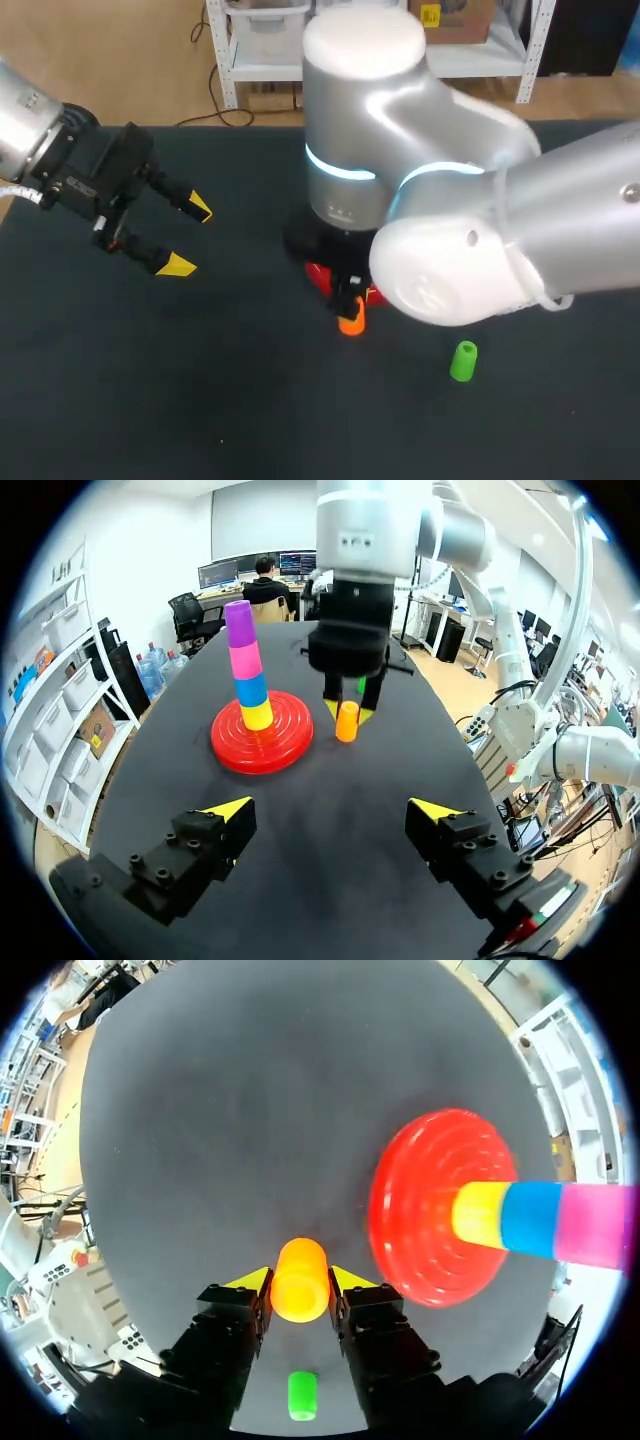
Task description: Pick up and stack the cylinders on the red base in this order: pink,purple,orange,green
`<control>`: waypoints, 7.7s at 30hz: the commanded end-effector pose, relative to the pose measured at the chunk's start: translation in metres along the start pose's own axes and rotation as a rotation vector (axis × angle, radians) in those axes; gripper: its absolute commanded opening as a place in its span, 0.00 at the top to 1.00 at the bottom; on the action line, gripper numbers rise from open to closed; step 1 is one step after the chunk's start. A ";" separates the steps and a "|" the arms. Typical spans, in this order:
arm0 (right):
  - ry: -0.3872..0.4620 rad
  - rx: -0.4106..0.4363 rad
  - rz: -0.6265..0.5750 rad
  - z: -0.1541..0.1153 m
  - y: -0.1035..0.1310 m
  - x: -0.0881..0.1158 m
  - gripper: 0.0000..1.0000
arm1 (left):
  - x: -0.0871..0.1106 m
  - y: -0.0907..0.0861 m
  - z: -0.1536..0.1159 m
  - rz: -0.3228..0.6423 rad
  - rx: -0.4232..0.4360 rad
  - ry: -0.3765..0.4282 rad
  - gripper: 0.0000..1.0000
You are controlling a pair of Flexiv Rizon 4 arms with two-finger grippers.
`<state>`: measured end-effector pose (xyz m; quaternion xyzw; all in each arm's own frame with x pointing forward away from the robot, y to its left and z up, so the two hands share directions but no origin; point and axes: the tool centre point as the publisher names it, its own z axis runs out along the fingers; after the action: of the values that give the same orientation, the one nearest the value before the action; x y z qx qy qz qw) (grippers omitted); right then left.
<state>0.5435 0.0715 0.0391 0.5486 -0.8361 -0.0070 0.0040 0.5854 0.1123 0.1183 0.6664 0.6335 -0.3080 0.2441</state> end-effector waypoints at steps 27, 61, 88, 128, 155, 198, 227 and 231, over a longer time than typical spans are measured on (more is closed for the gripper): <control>0.026 0.053 -0.065 -0.189 -0.065 -0.006 1.00 | 0.002 -0.001 0.000 0.004 -0.004 -0.004 0.00; 0.015 -0.032 -0.078 -0.185 -0.138 -0.032 1.00 | 0.002 -0.001 0.000 0.004 -0.004 -0.004 0.00; 0.060 -0.071 -0.087 -0.168 -0.139 -0.035 1.00 | 0.002 -0.001 0.000 0.004 -0.004 -0.004 0.00; -0.049 0.203 0.156 -0.191 -0.088 0.056 0.00 | 0.002 -0.001 0.000 0.004 -0.004 -0.004 0.00; -0.178 0.045 0.292 -0.088 -0.029 0.124 0.00 | 0.002 -0.001 0.000 0.004 -0.004 -0.004 0.00; 0.009 -0.023 0.371 0.013 -0.009 0.137 0.00 | 0.002 -0.001 0.000 0.004 -0.004 -0.004 0.00; 0.037 -0.029 0.392 0.030 -0.012 0.142 0.00 | 0.002 -0.001 0.000 0.004 -0.004 -0.004 0.00; 0.034 -0.030 0.390 0.030 -0.011 0.140 0.00 | 0.002 -0.001 0.000 0.004 -0.004 -0.004 0.00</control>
<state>0.4979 -0.0619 0.0100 0.3763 -0.9260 -0.0101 0.0291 0.5854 0.1123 0.1183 0.6664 0.6335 -0.3080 0.2441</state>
